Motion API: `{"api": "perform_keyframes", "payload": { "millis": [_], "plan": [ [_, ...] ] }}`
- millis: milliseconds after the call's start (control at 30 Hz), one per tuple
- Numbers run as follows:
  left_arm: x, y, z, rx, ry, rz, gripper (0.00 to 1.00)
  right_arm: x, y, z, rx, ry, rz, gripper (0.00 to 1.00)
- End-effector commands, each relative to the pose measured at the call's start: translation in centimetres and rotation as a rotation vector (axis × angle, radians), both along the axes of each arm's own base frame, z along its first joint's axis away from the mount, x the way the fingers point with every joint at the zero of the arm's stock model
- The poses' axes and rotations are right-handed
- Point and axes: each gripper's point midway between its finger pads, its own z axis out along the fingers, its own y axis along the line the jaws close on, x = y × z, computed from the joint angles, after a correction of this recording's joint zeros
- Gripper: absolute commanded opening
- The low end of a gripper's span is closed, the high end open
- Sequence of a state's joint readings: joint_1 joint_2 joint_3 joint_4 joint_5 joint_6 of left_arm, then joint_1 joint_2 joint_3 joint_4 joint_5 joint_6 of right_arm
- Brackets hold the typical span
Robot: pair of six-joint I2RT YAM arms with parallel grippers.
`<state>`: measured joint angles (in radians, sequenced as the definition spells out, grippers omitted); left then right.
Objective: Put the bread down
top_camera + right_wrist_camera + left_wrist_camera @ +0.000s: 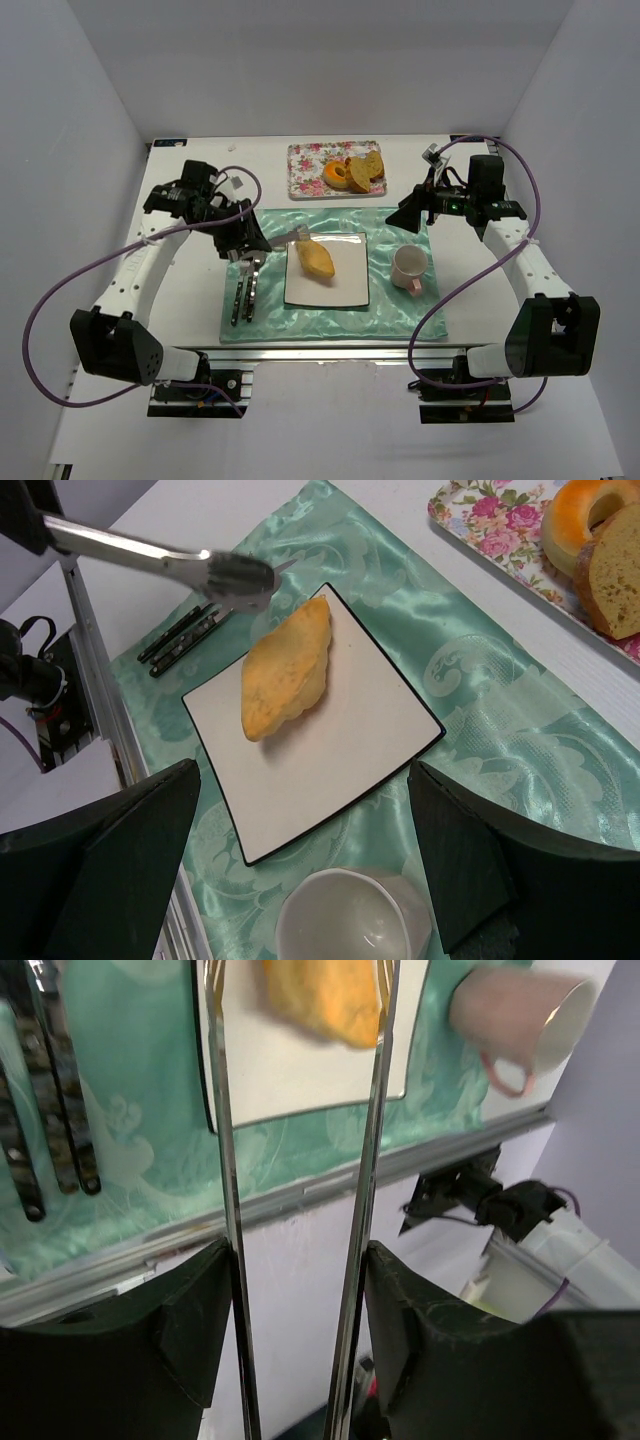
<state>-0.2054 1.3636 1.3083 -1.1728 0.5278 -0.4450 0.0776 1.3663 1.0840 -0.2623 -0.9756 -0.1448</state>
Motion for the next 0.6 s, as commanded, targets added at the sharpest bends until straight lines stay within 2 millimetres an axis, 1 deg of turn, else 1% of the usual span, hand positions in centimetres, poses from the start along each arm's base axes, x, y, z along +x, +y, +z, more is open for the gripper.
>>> {"api": "perform_keyframes", "payload": {
  "millis": [0, 33, 100, 133, 200, 233, 267, 300, 333, 367, 400, 433, 467, 500, 533, 567],
  "plan": [
    [2.2, 0.2, 3.6, 0.014, -0.160, 0.012, 0.62, -0.2, -0.1, 1.0, 0.016, -0.035, 0.010, 0.89],
    [2.6, 0.2, 4.0, 0.013, -0.181, 0.013, 0.61, -0.1, -0.1, 0.9, 0.017, -0.032, 0.011, 0.89],
    [4.2, -0.3, 5.1, -0.011, -0.237, 0.014, 0.59, 0.0, 0.0, 1.0, 0.019, -0.033, 0.012, 0.89],
    [5.5, -0.8, 5.3, -0.029, -0.258, 0.020, 0.59, 0.1, 0.0, 0.9, 0.019, -0.033, 0.012, 0.89],
    [7.0, -1.6, 5.4, -0.065, -0.278, 0.019, 0.58, 0.2, 0.0, 1.0, 0.021, -0.033, 0.012, 0.89],
    [8.4, -2.2, 6.1, -0.097, -0.325, 0.015, 0.57, 0.3, 0.0, 1.0, 0.023, -0.028, 0.013, 0.89],
    [9.3, -2.5, 6.0, -0.113, -0.327, 0.027, 0.57, 0.4, 0.0, 1.0, 0.025, -0.032, 0.014, 0.89],
    [10.7, -2.9, 4.9, -0.116, -0.311, 0.034, 0.57, 0.4, 0.1, 1.1, 0.026, -0.032, 0.012, 0.89],
    [12.4, -3.3, 5.5, -0.133, -0.362, 0.038, 0.57, 0.4, 0.1, 1.2, 0.027, -0.034, 0.014, 0.89],
    [13.5, -3.5, 5.3, -0.138, -0.368, 0.050, 0.56, 0.5, 0.1, 1.2, 0.027, -0.034, 0.012, 0.89],
    [15.1, -3.7, 3.7, -0.129, -0.344, 0.060, 0.56, 0.5, 0.1, 1.2, 0.027, -0.035, 0.012, 0.89],
    [16.5, -4.0, 3.6, -0.134, -0.367, 0.066, 0.56, 0.5, 0.1, 1.3, 0.029, -0.037, 0.013, 0.89],
    [17.9, -4.3, 4.1, -0.147, -0.384, 0.075, 0.56, 0.4, 0.1, 1.4, 0.028, -0.040, 0.013, 0.89],
    [19.4, -4.7, 2.1, -0.142, -0.344, 0.080, 0.56, 0.5, 0.1, 1.5, 0.027, -0.045, 0.015, 0.89],
    [20.5, -5.2, 1.8, -0.156, -0.345, 0.089, 0.56, 0.5, 0.1, 1.5, 0.025, -0.047, 0.016, 0.89],
    [21.8, -5.6, 2.7, -0.173, -0.366, 0.091, 0.56, 0.5, 0.0, 1.4, 0.022, -0.049, 0.013, 0.89]
  ]
}}
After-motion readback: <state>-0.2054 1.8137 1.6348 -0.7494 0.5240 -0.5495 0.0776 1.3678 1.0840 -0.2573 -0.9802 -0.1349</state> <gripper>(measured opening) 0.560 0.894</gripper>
